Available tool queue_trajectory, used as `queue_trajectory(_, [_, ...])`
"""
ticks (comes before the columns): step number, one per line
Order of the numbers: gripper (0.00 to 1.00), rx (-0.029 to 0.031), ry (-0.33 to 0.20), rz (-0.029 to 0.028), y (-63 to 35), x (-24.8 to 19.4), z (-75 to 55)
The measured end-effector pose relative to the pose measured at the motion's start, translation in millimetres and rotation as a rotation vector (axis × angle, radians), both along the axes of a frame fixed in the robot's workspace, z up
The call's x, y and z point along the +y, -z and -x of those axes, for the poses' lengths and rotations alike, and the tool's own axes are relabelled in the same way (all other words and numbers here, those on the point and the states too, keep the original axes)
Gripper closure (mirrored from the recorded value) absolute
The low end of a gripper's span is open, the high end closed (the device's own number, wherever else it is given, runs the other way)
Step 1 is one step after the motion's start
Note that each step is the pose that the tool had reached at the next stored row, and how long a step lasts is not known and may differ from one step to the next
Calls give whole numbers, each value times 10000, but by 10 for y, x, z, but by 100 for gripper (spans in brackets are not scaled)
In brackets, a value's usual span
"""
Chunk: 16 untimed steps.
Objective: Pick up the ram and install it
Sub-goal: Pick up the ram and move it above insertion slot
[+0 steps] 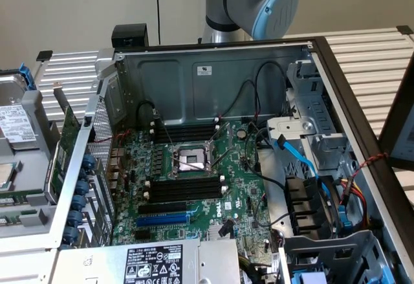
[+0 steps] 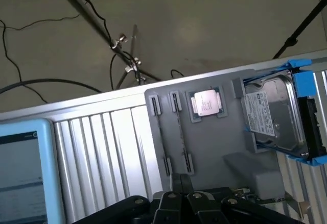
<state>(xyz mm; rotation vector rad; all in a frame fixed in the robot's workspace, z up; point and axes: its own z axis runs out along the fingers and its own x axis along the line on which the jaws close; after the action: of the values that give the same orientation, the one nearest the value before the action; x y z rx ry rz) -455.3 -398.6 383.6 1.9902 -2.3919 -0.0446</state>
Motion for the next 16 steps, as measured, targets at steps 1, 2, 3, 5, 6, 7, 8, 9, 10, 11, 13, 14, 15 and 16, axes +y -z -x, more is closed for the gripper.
queue_trajectory(1, [89, -1, -182, -1, 1, 0, 0])
queue_trajectory(2, [89, -1, -376, 0, 1, 0, 0])
queue_trajectory(3, [89, -3, -557, 0, 2, 0, 0])
queue_trajectory(5, [89, -10, -911, 0, 4, 0, 0])
queue_trajectory(6, [89, -15, -1094, 0, 5, 0, 0])
queue_trajectory(7, [89, -26, -1251, 1, 5, 0, 0])
queue_trajectory(8, [89, -44, -1373, 3, 5, 0, 0])
queue_trajectory(9, [89, -85, -1461, 5, 6, 0, 0])
queue_trajectory(10, [89, -158, -1525, 9, 6, 1, 1])
queue_trajectory(11, [89, -253, -1560, 17, 6, 1, 1])
queue_trajectory(13, [89, -298, -1565, 20, 5, 0, 0])
queue_trajectory(14, [89, -299, -1565, 21, 5, 0, 0])
queue_trajectory(15, [89, -299, -1566, 21, 6, 0, 0])
queue_trajectory(16, [89, -300, -1566, 20, 6, 0, 1])
